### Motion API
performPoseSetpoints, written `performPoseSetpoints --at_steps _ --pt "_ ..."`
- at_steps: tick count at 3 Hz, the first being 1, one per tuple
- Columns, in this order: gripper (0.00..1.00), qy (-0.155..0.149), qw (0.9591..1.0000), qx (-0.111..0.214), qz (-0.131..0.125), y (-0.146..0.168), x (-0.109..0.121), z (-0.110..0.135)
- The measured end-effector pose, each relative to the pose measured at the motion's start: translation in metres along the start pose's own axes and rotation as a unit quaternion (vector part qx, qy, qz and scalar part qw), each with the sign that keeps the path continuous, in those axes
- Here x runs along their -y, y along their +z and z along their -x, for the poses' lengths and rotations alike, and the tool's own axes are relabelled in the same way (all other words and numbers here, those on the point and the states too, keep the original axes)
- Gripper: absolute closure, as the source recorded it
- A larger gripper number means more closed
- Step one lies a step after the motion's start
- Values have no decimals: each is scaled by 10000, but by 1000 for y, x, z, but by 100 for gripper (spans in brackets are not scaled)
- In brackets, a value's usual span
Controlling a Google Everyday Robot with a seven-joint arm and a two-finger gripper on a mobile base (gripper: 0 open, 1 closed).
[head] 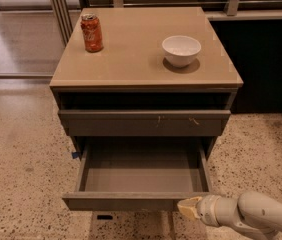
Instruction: Close middle drawer
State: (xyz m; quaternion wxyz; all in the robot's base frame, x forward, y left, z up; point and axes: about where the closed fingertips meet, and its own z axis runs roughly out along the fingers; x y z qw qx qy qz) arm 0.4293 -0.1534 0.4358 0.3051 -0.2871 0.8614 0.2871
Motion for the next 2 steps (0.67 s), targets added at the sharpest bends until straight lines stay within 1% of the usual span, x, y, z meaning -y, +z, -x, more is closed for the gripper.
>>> performPoseSetpoints --at_steps 1,2 --pt "100 79 9999 -98 51 10 14 -9" --pt "100 19 9999 -166 7 18 38 -4"
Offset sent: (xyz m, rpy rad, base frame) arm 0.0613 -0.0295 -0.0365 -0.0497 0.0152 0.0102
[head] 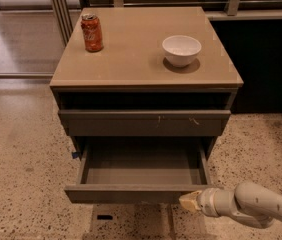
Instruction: Close middle drawer
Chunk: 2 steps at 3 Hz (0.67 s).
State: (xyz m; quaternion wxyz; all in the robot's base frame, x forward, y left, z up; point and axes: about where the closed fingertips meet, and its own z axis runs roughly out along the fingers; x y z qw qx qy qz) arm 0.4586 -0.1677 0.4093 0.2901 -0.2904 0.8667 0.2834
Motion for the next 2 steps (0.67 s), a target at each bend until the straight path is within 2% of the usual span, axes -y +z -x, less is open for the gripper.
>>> performPoseSetpoints --at_steps 1,2 --pt "100 -195 9997 -95 -126 2 27 15" --pt "100 -407 9984 -112 -369 -6 53 34"
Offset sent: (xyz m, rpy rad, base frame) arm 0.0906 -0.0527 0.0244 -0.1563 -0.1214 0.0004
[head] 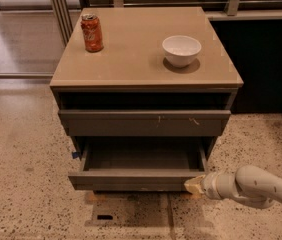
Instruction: Close middle drawer
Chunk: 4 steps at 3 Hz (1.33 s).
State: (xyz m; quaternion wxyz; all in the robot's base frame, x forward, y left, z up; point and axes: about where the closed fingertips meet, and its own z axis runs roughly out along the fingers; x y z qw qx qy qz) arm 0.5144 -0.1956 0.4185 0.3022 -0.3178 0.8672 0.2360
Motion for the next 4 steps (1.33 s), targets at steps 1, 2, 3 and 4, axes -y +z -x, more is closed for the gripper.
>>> performPoseSetpoints --at_steps 1,2,3,4 --pt "100 -155 9996 -89 -197 -1 26 12" --pt "100 -151 9995 -117 -252 3 28 10" --pt "100 -368 9979 -131 -514 8 44 27" --pt "100 -582 9955 -114 -736 12 56 47"
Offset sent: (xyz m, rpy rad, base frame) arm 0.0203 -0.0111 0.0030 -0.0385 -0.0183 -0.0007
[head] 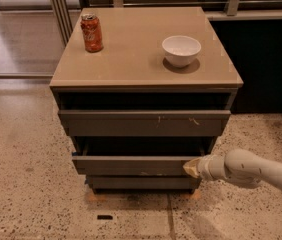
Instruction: Close middle drawer
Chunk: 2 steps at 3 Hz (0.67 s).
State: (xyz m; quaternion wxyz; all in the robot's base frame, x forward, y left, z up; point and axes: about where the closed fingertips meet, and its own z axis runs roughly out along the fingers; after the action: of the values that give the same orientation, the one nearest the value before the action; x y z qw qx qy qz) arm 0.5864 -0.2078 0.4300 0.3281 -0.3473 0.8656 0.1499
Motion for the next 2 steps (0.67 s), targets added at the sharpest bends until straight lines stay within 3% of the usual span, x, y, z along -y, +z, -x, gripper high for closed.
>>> performPoseSetpoints --at_steps 2 --pt "100 -103 9997 21 -217 6 15 13"
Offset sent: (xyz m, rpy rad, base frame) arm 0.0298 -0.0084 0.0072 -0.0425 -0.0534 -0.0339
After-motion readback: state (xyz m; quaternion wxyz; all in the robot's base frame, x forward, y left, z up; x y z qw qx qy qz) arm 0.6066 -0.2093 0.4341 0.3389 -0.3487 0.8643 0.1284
